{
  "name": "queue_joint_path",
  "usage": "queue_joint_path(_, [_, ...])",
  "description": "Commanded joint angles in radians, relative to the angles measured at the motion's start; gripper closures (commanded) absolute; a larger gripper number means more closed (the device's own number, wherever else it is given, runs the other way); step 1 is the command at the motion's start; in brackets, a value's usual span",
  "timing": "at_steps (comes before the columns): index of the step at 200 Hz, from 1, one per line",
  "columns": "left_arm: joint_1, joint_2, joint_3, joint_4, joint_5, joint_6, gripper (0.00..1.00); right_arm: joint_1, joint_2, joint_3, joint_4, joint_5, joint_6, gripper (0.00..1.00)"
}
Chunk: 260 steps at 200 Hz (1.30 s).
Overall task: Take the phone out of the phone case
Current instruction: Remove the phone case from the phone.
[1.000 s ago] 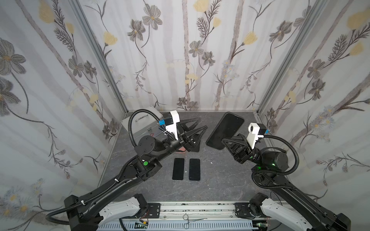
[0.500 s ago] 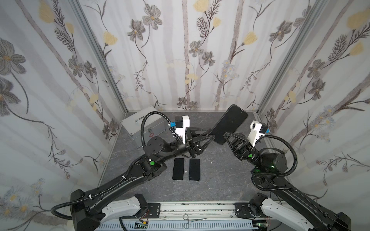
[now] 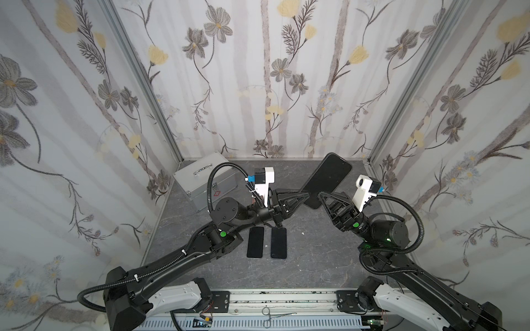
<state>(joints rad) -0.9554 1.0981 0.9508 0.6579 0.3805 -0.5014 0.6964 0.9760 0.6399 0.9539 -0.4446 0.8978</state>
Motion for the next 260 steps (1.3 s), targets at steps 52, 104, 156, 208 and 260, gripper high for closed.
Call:
queue_joint_path(52, [0.191, -0.103, -0.21, -0.03, 0.019, 0.041, 1.0, -0.175, -0.172, 0.018, -0.708, 0.219, -0.318, 0.43])
queue_joint_path(104, [0.195, -0.096, -0.275, -0.136, 0.163, 0.313, 1.0, -0.424, -0.017, 0.207, -0.864, -0.297, -0.452, 0.38])
queue_joint_path(156, [0.195, -0.076, -0.295, -0.141, 0.291, 0.459, 1.0, -0.398, 0.07, 0.289, -0.876, -0.425, -0.474, 0.3])
queue_joint_path(208, [0.195, -0.084, -0.295, -0.141, 0.289, 0.488, 1.0, -0.393, 0.082, 0.293, -0.923, -0.517, -0.462, 0.34])
queue_joint_path(260, [0.195, -0.105, -0.299, -0.142, 0.269, 0.501, 1.0, -0.393, 0.085, 0.293, -0.951, -0.54, -0.414, 0.38])
